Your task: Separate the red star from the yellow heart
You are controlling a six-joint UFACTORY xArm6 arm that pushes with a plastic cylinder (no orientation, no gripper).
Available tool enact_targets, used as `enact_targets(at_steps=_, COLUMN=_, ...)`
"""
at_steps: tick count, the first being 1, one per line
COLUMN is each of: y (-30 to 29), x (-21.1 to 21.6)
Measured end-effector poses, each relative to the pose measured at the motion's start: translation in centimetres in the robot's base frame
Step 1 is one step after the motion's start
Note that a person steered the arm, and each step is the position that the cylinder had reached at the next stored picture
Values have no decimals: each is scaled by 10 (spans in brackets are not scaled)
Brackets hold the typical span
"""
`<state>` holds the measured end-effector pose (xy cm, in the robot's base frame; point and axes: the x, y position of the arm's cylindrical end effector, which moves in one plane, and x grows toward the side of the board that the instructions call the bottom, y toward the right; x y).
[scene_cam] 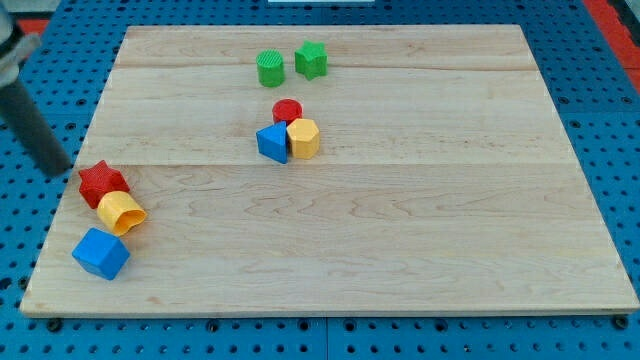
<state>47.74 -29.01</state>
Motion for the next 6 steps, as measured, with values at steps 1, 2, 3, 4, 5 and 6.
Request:
enact_targets(at_steps=1, y=27, x=18)
enact_targets(at_steps=2, y=47, x=-25)
enact_targets(at_steps=3, y=91, x=-23)
enact_targets(at_steps=4, y=70, x=7)
enact_targets(at_steps=5, y=126, x=-4)
enact_targets(at_steps=6, y=135, x=-43)
